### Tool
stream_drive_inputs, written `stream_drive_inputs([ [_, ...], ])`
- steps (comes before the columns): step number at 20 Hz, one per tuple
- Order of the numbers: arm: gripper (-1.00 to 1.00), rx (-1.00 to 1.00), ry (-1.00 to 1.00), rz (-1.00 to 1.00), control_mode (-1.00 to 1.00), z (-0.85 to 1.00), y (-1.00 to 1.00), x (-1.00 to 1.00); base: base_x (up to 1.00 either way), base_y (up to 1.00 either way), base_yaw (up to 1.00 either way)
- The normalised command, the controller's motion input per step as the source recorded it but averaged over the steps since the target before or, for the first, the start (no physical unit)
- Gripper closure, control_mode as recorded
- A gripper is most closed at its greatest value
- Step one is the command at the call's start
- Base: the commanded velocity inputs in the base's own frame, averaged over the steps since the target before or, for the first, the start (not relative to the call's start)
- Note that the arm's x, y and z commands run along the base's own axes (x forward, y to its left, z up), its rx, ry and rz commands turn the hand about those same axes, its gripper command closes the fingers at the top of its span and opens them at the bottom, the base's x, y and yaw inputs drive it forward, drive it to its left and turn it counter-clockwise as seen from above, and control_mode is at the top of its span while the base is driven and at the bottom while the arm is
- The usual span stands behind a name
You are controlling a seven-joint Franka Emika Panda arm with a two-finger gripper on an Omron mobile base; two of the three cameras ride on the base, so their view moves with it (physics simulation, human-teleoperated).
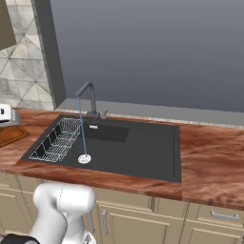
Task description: Pick the apple from the sink and place it on the cutting board to airdry. Then turn off the sink faucet.
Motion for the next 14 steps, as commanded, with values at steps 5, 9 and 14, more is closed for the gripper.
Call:
stream_drive_inputs([
  [5,1.00,0.00,-0.07,0.05,-1.00,-0.02,0.41,0.00,0.00,0.00,0.00],
  [9,1.00,0.01,0.00,0.00,-1.00,0.00,0.41,0.05,0.00,0.00,0.00],
  [14,1.00,0.00,0.00,0.00,-1.00,-0.07,0.46,0.22,0.00,0.00,0.00],
])
